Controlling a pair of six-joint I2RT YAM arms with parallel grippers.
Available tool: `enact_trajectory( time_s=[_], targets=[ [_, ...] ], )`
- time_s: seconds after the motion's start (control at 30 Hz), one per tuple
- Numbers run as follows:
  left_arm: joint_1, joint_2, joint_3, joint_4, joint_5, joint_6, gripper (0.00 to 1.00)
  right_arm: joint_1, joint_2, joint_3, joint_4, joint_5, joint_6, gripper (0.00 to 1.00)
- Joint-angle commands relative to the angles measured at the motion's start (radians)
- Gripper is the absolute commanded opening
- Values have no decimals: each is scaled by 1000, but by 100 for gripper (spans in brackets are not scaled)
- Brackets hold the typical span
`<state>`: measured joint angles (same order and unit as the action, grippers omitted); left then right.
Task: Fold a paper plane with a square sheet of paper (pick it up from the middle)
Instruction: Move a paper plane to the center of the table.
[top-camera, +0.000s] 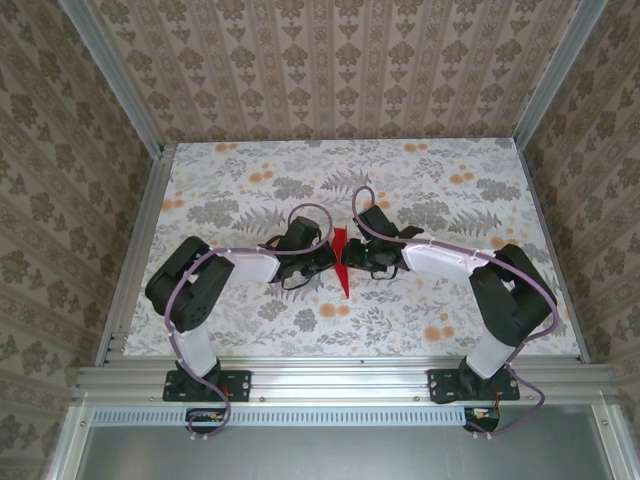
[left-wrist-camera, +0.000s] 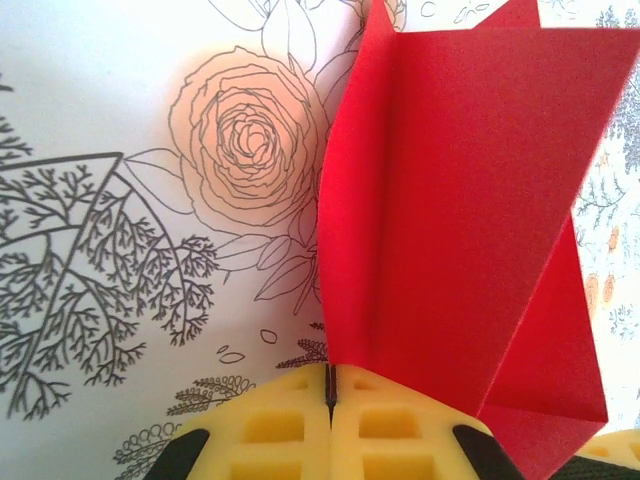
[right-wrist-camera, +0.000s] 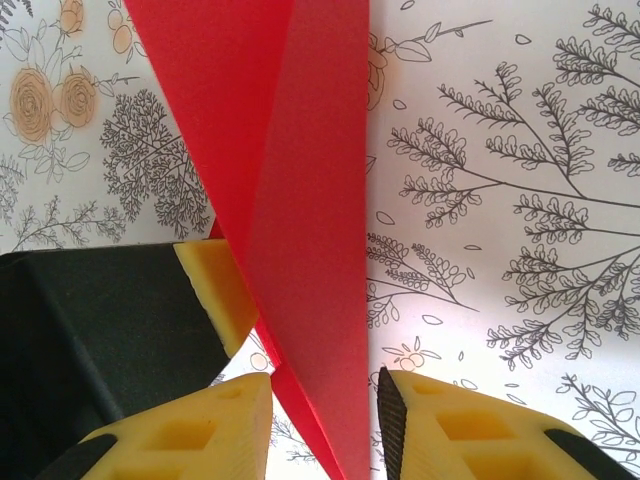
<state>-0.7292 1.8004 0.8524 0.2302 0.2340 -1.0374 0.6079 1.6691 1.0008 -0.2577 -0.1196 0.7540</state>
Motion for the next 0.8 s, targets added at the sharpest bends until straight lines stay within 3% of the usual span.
enact_trajectory(
  time_s=[0.0, 0.77],
  targets=[
    [8, 4, -3, 15, 19, -10, 0, 6, -13, 25, -4, -1, -28, 35],
    [19, 3, -17, -10, 17, -18, 0, -8, 137, 118, -143, 173, -44, 21]
  ],
)
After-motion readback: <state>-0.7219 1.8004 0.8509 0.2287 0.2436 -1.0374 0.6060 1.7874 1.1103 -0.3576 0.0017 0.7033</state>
